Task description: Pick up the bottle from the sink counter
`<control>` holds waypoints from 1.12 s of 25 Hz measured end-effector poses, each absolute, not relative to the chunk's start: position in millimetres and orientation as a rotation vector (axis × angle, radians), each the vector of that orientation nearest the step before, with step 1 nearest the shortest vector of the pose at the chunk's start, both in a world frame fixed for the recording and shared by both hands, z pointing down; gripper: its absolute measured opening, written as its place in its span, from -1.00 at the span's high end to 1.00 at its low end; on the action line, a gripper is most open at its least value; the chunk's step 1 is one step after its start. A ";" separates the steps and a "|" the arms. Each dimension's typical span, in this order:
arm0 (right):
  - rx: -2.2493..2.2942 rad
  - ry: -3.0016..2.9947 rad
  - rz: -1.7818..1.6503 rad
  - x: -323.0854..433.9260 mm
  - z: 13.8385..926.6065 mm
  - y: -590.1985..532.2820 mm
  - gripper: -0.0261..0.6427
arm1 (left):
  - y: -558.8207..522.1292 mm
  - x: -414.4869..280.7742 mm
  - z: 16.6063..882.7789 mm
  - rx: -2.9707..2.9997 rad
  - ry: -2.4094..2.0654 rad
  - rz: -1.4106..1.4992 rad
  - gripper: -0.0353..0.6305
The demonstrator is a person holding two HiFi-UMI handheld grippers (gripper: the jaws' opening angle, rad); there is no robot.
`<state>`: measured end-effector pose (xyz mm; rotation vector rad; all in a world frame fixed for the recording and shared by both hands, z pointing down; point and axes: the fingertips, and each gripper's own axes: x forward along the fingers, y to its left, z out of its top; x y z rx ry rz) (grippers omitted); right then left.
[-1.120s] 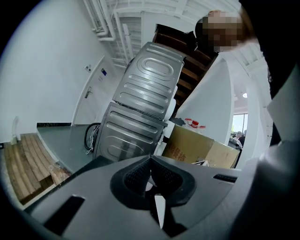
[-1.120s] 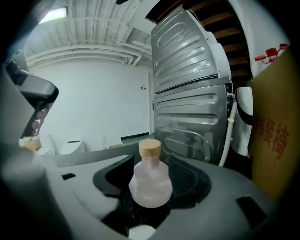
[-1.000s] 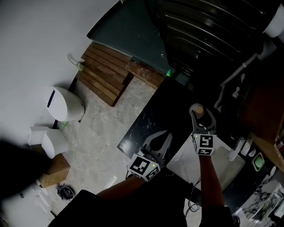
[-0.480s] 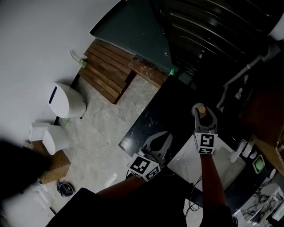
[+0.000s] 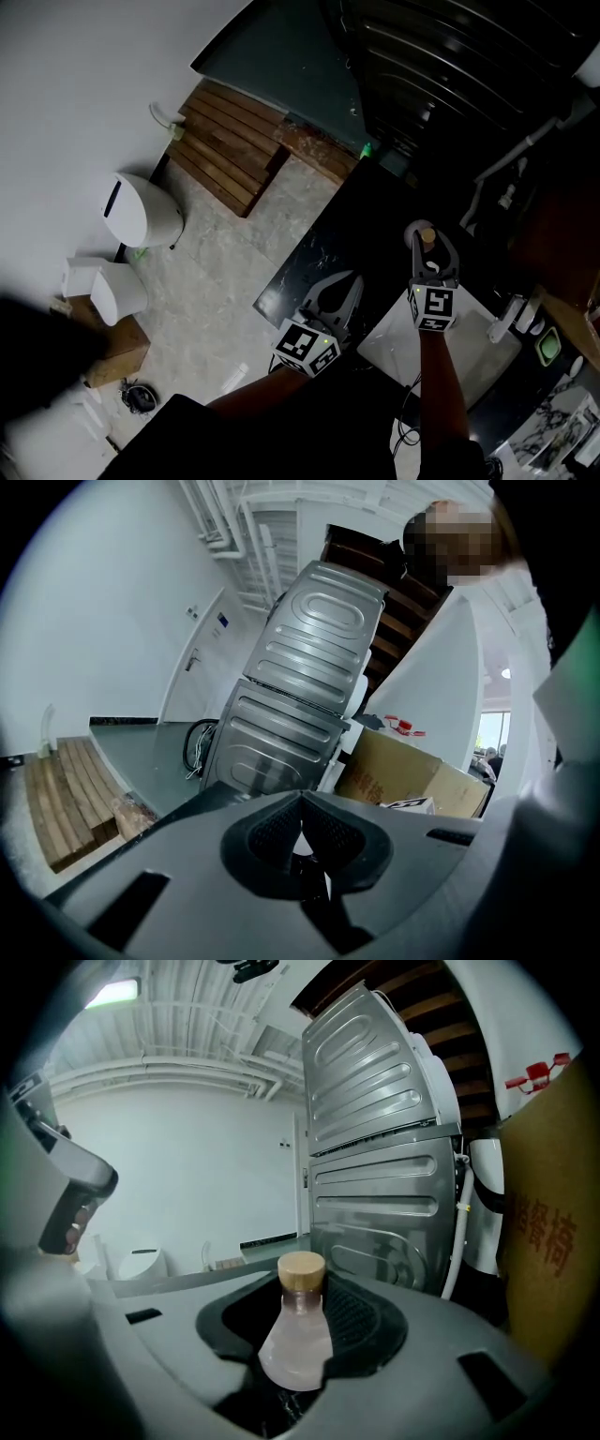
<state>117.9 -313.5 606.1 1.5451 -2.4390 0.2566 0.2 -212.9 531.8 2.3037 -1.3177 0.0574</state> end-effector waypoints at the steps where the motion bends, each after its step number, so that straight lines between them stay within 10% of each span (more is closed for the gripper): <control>1: 1.555 -2.441 0.261 116.9 603.6 -310.7 0.44 | -214.0 -1.4 531.6 2.305 -1.321 0.057 0.86; 28: 1.763 -2.385 0.226 112.0 479.9 -201.6 0.44 | -172.6 -27.6 484.5 2.421 -1.269 -0.005 0.86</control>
